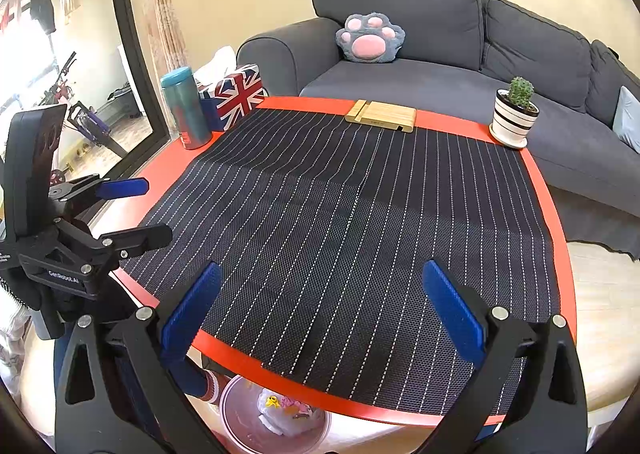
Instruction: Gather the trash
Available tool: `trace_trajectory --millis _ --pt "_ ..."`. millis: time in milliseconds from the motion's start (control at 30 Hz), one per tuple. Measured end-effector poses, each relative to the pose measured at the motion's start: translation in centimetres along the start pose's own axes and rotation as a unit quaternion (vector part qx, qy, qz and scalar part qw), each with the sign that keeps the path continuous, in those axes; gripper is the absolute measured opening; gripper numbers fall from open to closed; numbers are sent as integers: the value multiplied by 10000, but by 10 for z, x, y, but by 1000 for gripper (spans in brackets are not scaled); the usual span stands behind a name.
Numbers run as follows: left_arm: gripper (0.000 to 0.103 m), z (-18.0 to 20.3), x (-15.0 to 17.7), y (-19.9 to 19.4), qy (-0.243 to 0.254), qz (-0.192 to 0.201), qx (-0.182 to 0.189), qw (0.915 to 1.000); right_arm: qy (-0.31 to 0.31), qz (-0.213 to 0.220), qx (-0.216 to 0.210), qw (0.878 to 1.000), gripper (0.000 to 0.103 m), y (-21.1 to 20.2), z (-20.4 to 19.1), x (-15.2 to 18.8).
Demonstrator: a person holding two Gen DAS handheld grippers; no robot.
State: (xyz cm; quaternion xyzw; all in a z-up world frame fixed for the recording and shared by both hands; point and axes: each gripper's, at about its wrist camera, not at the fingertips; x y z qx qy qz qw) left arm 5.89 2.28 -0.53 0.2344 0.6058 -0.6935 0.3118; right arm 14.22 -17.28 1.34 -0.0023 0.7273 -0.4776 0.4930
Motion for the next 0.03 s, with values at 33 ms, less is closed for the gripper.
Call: trace_trajectory --millis 33 --pt "97 -1 0 0 -1 -2 3 10000 4 -8 9 10000 99 1 0 0"
Point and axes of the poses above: each gripper's, at about its wrist camera, not at the fingertips, and y roughly the way its jaws point, z to its right, x to its underside, and after that the axes turned 4 degrees about x, right-handed
